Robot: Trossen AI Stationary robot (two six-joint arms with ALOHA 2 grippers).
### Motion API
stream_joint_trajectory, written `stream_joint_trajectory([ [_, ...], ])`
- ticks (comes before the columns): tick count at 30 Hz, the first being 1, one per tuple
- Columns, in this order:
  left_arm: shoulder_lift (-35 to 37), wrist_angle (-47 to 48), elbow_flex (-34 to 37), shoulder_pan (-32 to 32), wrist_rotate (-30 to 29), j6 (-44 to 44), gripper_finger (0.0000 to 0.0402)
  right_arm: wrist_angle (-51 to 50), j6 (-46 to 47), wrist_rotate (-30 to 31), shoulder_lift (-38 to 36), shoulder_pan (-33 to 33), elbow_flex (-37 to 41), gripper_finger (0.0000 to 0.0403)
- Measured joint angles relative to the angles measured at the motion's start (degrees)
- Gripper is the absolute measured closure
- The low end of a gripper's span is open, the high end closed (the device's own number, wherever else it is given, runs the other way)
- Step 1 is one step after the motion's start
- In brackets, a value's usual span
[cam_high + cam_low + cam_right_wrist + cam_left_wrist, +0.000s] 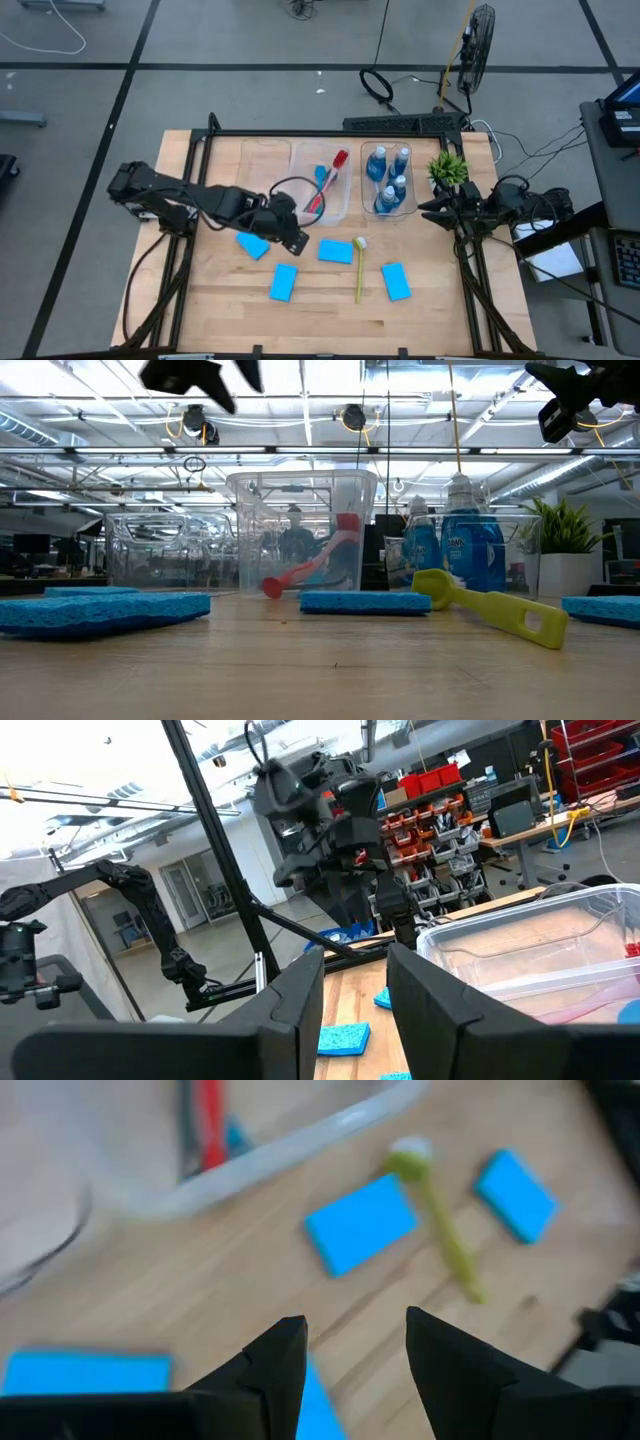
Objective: Pick & Place Kitchen Sink Supplies
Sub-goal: Put the light green toilet brush into the middle transparent bin
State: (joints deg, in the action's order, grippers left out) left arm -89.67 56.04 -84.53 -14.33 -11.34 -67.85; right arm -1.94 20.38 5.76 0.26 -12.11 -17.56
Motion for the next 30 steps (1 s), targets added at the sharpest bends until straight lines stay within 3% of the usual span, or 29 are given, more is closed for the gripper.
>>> stream_joint_trajectory([
  [5, -0.01, 4.74, 0.01, -3.00, -2.27, -6.86, 0.0220, -0.01, 2.65, -0.02, 0.02, -0.01, 0.00, 0.0303],
  [14, -0.01, 8.22, 0.02, -6.71, -8.60, -8.82, 0.0215, 1.71, 4.44, -4.41, 5.00, -0.01, 0.00, 0.0303],
  [30, 0.56, 11.89, 0.09, -8.40, -12.73, -4.41, 0.0215, 21.43, 3.99, -10.56, 17.64, -0.02, -0.02, 0.0303],
])
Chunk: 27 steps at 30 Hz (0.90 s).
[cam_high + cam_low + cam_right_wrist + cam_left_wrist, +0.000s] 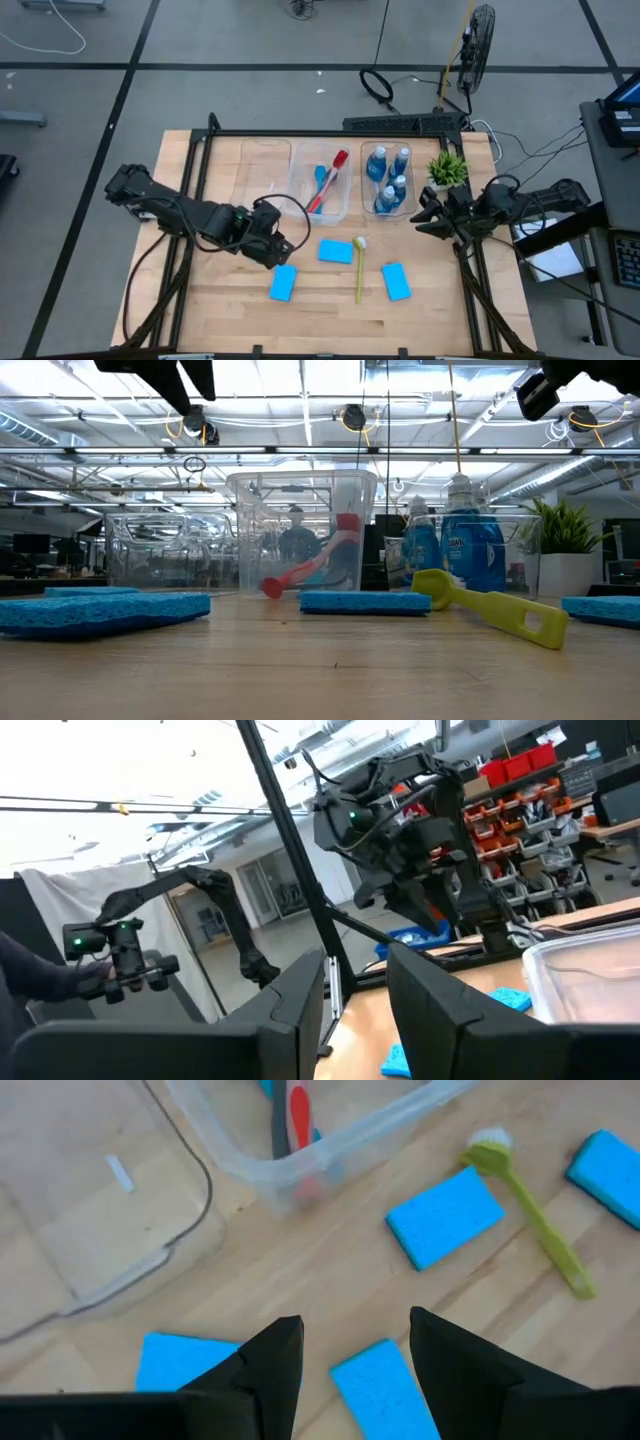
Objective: Pick & Place Kitchen Sink Supplies
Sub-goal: Put the light green toilet brush into the middle transparent bin
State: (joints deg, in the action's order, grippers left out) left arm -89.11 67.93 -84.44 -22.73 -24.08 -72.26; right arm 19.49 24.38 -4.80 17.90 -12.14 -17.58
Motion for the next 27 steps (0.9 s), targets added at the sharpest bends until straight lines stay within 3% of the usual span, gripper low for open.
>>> stream_joint_trajectory([
  [11, 12.83, 2.25, 2.52, 2.57, -4.29, 8.77, 0.0215, 0.17, -4.43, 0.51, 7.31, -3.58, -6.25, 0.0303],
  [15, 20.56, -0.96, 10.91, 2.87, -4.70, 8.17, 0.0215, -0.32, -7.09, 3.85, 11.04, -5.01, -9.06, 0.0303],
  [19, 30.26, -10.42, 22.53, 2.83, -4.89, 9.03, 0.0215, -1.09, -8.73, 8.37, 15.11, -6.01, -11.75, 0.0303],
  [27, 45.79, -27.60, 41.86, 2.73, -2.56, 21.61, 0.0215, -4.17, -7.02, 15.81, 23.77, -6.50, -17.88, 0.0303],
])
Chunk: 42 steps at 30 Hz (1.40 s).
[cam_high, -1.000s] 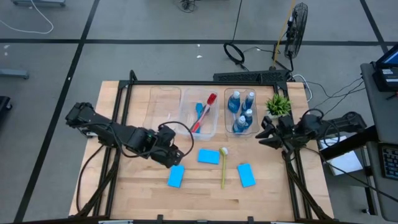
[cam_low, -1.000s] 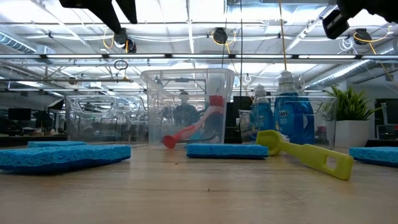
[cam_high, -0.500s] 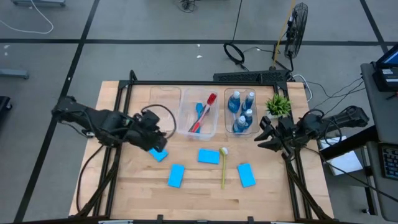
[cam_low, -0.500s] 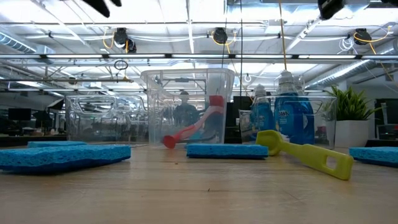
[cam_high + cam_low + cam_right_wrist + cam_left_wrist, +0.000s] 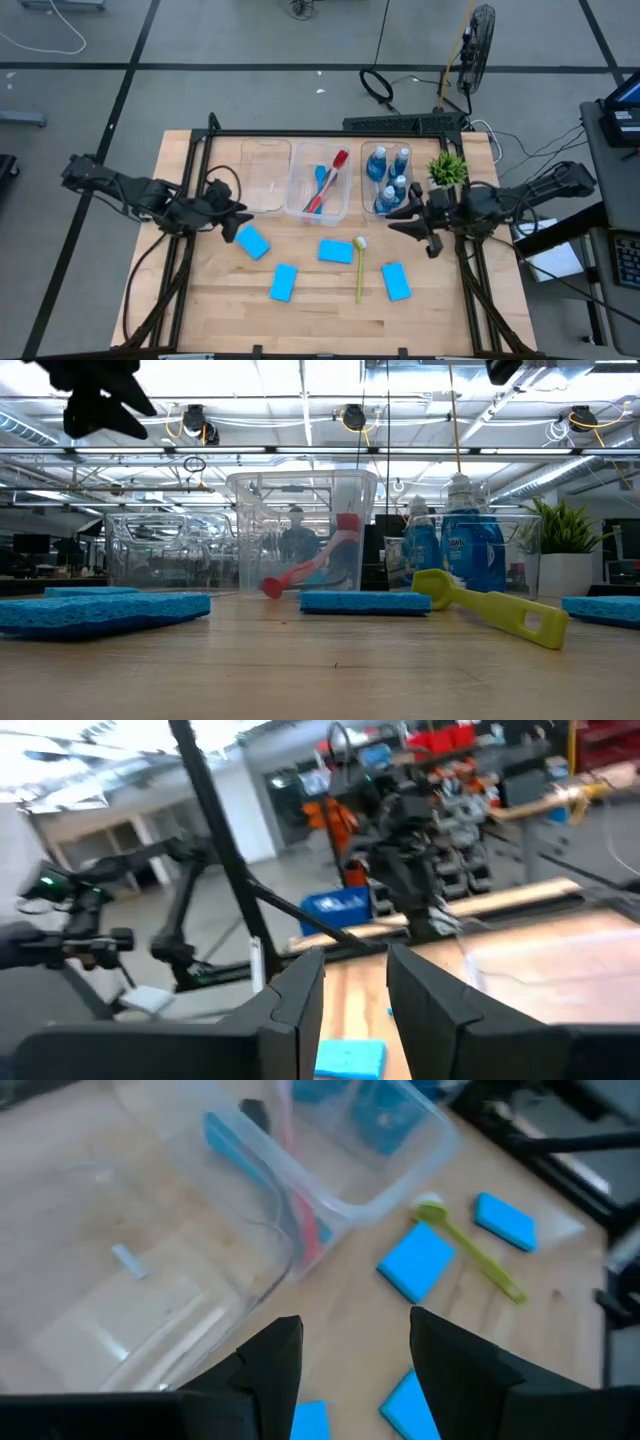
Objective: Pick & Place Kitchen Sink Supplies
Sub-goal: Put the light green toilet brush into the middle transparent bin
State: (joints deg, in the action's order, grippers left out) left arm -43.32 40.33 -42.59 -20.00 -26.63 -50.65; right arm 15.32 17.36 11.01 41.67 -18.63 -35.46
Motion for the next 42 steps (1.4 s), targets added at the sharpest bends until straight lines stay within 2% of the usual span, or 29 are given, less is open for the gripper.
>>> stream_joint_trajectory([
  [4, 5.47, -3.57, 5.65, 0.01, 0.64, 2.65, 0.0215, -4.88, 0.58, 4.23, 4.68, -1.74, -5.06, 0.0303],
  [10, 11.86, -4.01, 10.95, 0.01, 0.73, 3.75, 0.0215, -11.88, 4.97, 8.71, 10.75, -4.49, -12.58, 0.0303],
  [23, 20.40, -3.58, 15.87, 0.01, -0.28, 8.20, 0.0215, -30.57, 27.22, 9.67, 21.64, -8.06, -22.65, 0.0303],
  [29, 20.93, -2.79, 15.89, 0.06, -1.90, 8.54, 0.0215, -37.72, 35.02, 6.07, 25.45, -7.68, -26.28, 0.0303],
  [42, 20.91, -2.63, 15.89, 0.06, -2.40, 8.47, 0.0215, -42.82, 52.40, -9.90, 36.75, -4.99, -26.51, 0.0303],
])
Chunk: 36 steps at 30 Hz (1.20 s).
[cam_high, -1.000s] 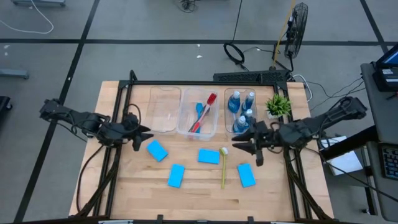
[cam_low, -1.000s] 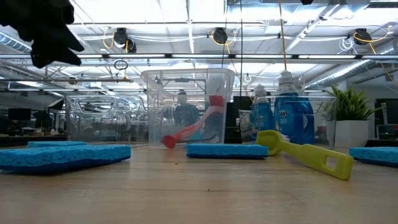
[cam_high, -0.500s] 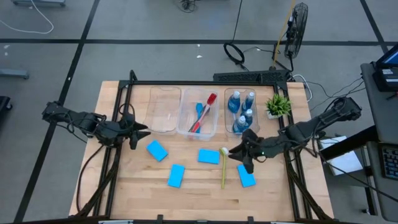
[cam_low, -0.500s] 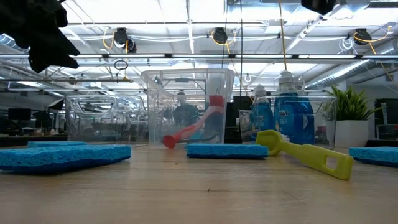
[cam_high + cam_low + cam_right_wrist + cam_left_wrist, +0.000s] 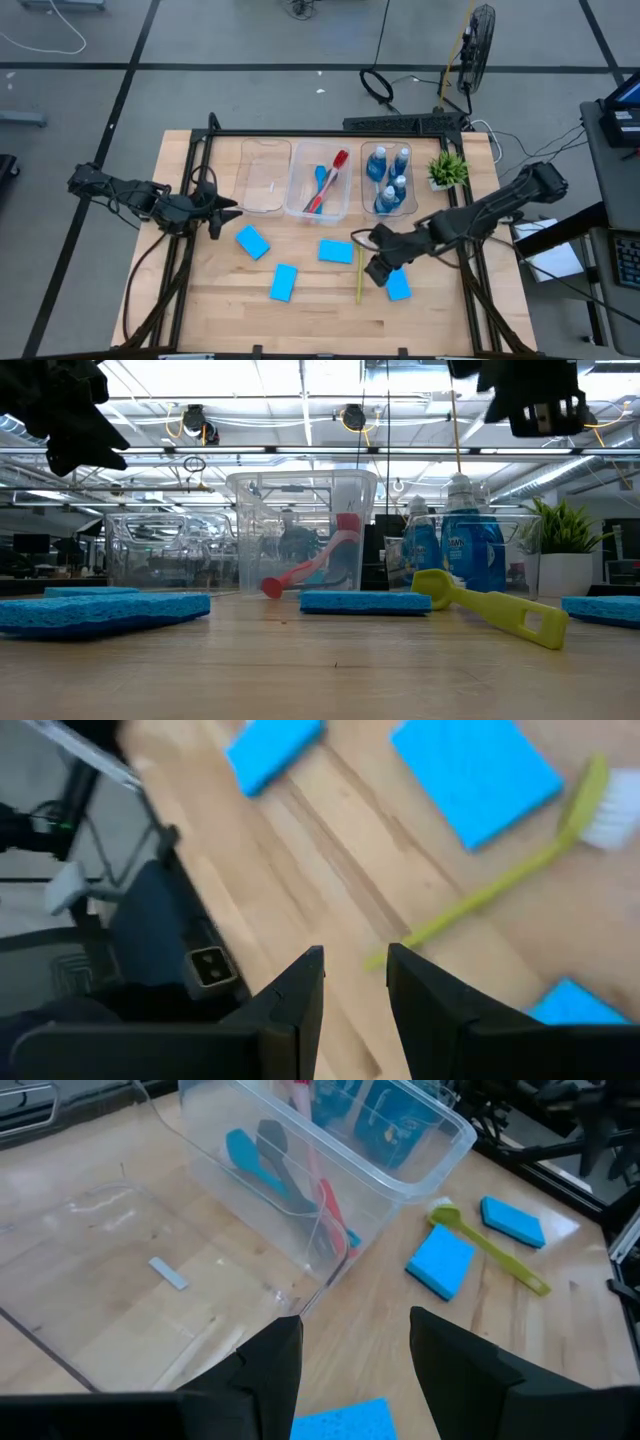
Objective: Pick & Place Kitchen Sink Supplies
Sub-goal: Put the light green toilet brush into the middle transparent bin
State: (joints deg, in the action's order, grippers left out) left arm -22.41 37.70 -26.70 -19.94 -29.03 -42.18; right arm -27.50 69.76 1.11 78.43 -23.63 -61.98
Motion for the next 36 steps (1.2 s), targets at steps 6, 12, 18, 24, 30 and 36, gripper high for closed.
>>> stream_joint_trajectory([
  [6, 0.00, 0.28, 0.00, 0.00, -0.02, 0.86, 0.0215, -2.54, 5.43, -2.92, 3.08, 1.11, 0.00, 0.0303],
  [12, 0.00, 0.29, 0.00, 0.00, -0.06, 1.65, 0.0215, -3.65, 9.41, -2.92, 5.27, 1.88, 0.00, 0.0303],
  [18, 0.00, 0.28, 0.00, 0.00, -0.07, 2.02, 0.0215, -3.38, 11.96, -2.74, 5.95, 2.33, 0.45, 0.0300],
  [24, 0.00, 0.26, 0.00, 0.00, -0.05, 2.69, 0.0215, 0.71, 14.05, -2.24, 5.93, 2.30, 3.49, 0.0265],
  [30, 0.00, 0.24, 0.00, -0.04, 0.46, 2.69, 0.0215, 4.45, 17.46, 2.19, 5.93, 2.28, 6.56, 0.0225],
  [36, 0.00, 1.61, 0.00, -0.02, 0.45, 2.89, 0.0215, 6.92, 19.65, 3.99, 5.93, 2.30, 7.93, 0.0216],
])
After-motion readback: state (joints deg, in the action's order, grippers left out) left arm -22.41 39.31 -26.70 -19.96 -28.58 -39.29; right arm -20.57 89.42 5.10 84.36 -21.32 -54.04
